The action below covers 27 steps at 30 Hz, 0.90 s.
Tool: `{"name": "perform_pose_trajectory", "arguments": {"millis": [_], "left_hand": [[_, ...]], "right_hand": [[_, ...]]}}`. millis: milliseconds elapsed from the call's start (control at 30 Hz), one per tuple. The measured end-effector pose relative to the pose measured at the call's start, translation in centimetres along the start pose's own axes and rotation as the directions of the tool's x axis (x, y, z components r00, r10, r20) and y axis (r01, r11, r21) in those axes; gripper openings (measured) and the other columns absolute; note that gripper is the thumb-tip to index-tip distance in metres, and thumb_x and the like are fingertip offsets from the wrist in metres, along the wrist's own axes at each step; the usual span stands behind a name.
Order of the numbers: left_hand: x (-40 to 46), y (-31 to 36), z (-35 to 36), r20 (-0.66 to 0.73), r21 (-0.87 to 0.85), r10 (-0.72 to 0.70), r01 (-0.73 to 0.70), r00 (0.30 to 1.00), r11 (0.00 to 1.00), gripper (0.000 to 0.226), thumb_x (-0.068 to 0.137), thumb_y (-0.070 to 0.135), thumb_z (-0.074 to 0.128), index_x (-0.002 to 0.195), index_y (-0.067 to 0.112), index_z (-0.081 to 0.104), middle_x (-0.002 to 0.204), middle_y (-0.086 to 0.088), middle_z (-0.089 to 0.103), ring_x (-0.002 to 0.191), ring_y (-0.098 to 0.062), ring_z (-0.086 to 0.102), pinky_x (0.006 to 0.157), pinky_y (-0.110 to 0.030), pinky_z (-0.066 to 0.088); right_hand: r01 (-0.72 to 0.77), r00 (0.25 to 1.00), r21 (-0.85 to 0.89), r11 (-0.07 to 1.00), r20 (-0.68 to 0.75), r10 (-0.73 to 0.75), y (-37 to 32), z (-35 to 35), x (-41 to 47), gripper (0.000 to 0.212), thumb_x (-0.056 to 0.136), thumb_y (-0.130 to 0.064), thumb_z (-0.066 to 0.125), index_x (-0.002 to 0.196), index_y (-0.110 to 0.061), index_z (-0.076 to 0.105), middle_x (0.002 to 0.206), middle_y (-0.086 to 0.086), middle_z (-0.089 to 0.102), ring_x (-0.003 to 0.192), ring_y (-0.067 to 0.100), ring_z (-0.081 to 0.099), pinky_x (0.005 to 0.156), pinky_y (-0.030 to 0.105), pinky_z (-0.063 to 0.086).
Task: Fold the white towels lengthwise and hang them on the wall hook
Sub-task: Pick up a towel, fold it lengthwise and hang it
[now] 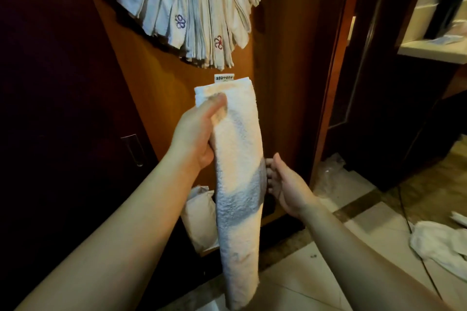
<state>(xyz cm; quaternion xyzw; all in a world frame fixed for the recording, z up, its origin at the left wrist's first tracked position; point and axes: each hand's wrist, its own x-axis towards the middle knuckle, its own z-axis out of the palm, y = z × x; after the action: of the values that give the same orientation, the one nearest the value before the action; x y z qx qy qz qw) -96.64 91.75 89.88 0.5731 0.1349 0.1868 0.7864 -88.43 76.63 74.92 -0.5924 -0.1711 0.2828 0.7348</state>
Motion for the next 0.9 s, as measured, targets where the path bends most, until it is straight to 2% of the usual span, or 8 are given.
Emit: {"name": "perform_pose_trajectory", "arguments": {"millis": [133, 233, 333, 500, 600, 733, 833, 900], "left_hand": [[0.4, 0.8, -0.2, -0.047, -0.009, 0.02, -0.02, 0.999, 1.0, 0.021, 0.098, 0.026, 0.061, 0.113, 0.012, 0.065, 0.095, -0.008, 0.078, 0.087, -0.024, 0.076, 0.076, -0.04, 0.059], [0.4, 0.9, -0.3, -0.06, -0.009, 0.049, -0.05, 0.997, 0.999, 0.022, 0.097, 0.026, 0.062, 0.114, 0.011, 0.065, 0.097, -0.009, 0.078, 0.089, -0.024, 0.076, 0.08, -0.042, 0.058], [0.3, 1.1, -0.3, -0.074, -0.006, 0.071, -0.072, 0.995, 0.997, 0.018, 0.097, 0.025, 0.062, 0.109, 0.013, 0.067, 0.095, -0.007, 0.078, 0.086, -0.022, 0.076, 0.072, -0.036, 0.06], [0.3, 1.6, -0.5, -0.082, 0.019, 0.114, -0.112, 0.99, 0.993, 0.024, 0.096, 0.023, 0.063, 0.116, 0.011, 0.067, 0.098, -0.008, 0.077, 0.09, -0.024, 0.075, 0.076, -0.038, 0.059], [0.1, 1.7, -0.5, -0.085, 0.01, 0.122, -0.121, 0.989, 0.993, 0.027, 0.096, 0.024, 0.063, 0.119, 0.01, 0.065, 0.099, -0.009, 0.077, 0.092, -0.025, 0.075, 0.078, -0.04, 0.058], [-0.3, 1.9, -0.3, -0.066, 0.004, 0.136, -0.136, 0.988, 0.991, 0.022, 0.097, 0.023, 0.061, 0.114, 0.011, 0.066, 0.097, -0.008, 0.078, 0.089, -0.024, 0.075, 0.072, -0.037, 0.059], [-0.5, 2.2, -0.2, -0.05, 0.006, 0.148, -0.148, 0.988, 0.989, 0.022, 0.097, 0.024, 0.061, 0.115, 0.011, 0.066, 0.098, -0.008, 0.078, 0.09, -0.024, 0.075, 0.072, -0.038, 0.059], [-0.6, 2.3, -0.1, -0.039, -0.001, 0.15, -0.15, 0.988, 0.989, 0.024, 0.096, 0.024, 0.062, 0.116, 0.011, 0.066, 0.1, -0.01, 0.077, 0.092, -0.026, 0.075, 0.077, -0.04, 0.059]], "right_hand": [[0.163, 0.983, -0.179, 0.97, -0.059, -0.176, 0.7, 1.7, -1.5, 0.045, 0.085, -0.042, 0.069, 0.12, -0.033, 0.043, 0.124, -0.002, 0.06, 0.103, 0.001, 0.064, 0.086, 0.019, 0.05], [0.174, 0.979, -0.295, 0.94, -0.05, -0.197, 0.8, 2.4, -1.7, 0.038, 0.089, -0.031, 0.071, 0.113, -0.036, 0.041, 0.114, -0.004, 0.065, 0.096, 0.001, 0.068, 0.078, 0.017, 0.053], [0.187, 0.969, -0.392, 0.901, -0.077, -0.234, 0.5, 2.8, -1.4, 0.027, 0.091, -0.034, 0.07, 0.105, -0.038, 0.048, 0.101, -0.003, 0.071, 0.086, 0.006, 0.07, 0.076, 0.022, 0.053], [0.263, 0.935, -0.48, 0.837, -0.088, -0.345, 0.1, 2.9, -1.3, 0.009, 0.094, -0.038, 0.064, 0.098, -0.033, 0.057, 0.094, -0.002, 0.069, 0.086, 0.012, 0.066, 0.077, 0.032, 0.051], [0.258, 0.938, -0.473, 0.842, -0.087, -0.337, -0.4, 3.4, -1.6, 0.024, 0.094, -0.038, 0.065, 0.113, -0.032, 0.053, 0.098, -0.007, 0.07, 0.082, 0.0, 0.067, 0.07, 0.019, 0.051], [0.28, 0.914, -0.42, 0.863, -0.157, -0.373, 0.2, 3.8, -1.8, 0.037, 0.09, -0.037, 0.07, 0.112, -0.044, 0.041, 0.104, -0.005, 0.07, 0.086, 0.009, 0.07, 0.079, 0.039, 0.059], [0.379, 0.854, -0.529, 0.759, -0.114, -0.507, 0.4, 3.8, -2.0, 0.033, 0.088, -0.038, 0.07, 0.105, -0.048, 0.044, 0.125, -0.012, 0.051, 0.108, 0.006, 0.058, 0.091, 0.027, 0.051], [0.393, 0.855, -0.549, 0.737, -0.078, -0.513, 0.1, 3.8, -2.1, 0.025, 0.084, -0.049, 0.068, 0.1, -0.045, 0.048, 0.122, -0.016, 0.046, 0.112, 0.005, 0.052, 0.094, 0.021, 0.044]]}}
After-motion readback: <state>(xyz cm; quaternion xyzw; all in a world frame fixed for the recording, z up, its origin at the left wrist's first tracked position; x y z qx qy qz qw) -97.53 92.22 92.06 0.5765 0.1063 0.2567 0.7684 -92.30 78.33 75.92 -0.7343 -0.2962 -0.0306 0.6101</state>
